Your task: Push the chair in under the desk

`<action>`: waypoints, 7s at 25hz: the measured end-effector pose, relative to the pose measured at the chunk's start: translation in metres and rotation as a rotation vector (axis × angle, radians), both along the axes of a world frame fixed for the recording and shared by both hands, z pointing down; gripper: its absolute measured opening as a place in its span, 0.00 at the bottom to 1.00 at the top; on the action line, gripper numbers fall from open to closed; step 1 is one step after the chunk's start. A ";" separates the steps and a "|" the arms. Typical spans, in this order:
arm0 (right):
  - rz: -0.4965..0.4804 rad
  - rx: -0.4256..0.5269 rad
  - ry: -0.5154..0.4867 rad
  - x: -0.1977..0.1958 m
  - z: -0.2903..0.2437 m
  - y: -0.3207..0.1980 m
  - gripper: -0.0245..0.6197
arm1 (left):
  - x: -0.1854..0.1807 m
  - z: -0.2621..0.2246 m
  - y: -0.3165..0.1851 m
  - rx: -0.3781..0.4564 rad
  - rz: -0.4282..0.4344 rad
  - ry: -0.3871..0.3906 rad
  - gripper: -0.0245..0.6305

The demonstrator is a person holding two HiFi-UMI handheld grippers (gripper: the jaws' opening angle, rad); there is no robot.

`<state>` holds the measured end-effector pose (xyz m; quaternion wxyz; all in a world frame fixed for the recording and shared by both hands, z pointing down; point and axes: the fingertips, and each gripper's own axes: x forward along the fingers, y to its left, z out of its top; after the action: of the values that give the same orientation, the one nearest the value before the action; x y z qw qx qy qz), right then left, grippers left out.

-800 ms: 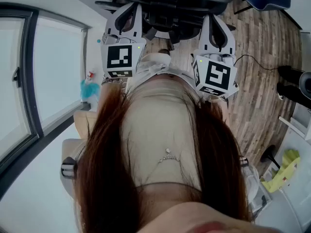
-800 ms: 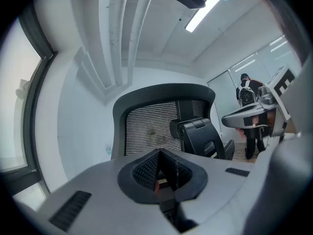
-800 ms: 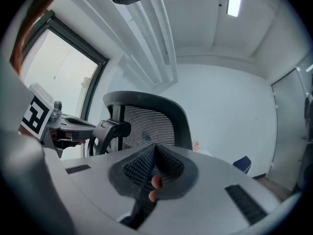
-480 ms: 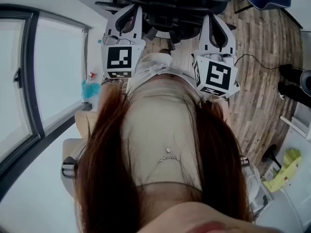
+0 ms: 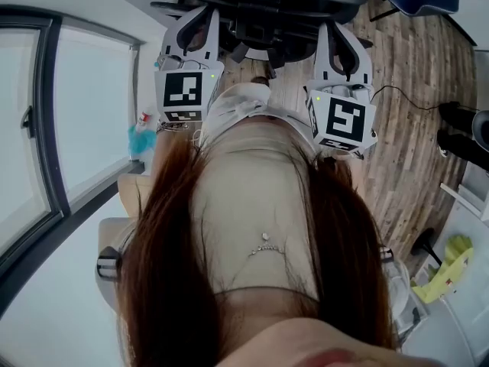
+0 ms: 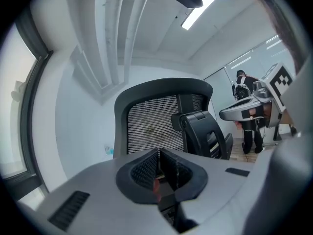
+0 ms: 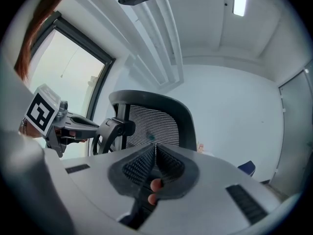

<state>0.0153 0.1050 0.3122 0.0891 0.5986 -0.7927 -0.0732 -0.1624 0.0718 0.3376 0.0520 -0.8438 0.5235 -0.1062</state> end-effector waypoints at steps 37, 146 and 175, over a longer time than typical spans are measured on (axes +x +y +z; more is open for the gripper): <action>-0.118 -0.216 0.206 -0.002 0.061 -0.011 0.37 | -0.009 0.050 -0.013 -0.104 0.141 -0.272 0.32; -0.042 -0.310 0.318 0.034 0.103 -0.161 0.47 | 0.024 0.071 -0.168 -0.149 0.251 -0.353 0.45; -0.087 -0.297 0.326 0.061 0.102 -0.220 0.47 | 0.050 0.069 -0.218 -0.150 0.207 -0.351 0.45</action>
<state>0.0763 -0.1154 0.4138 0.3001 0.5244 -0.7949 -0.0551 -0.1122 -0.1467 0.4065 0.0899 -0.8630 0.4078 -0.2844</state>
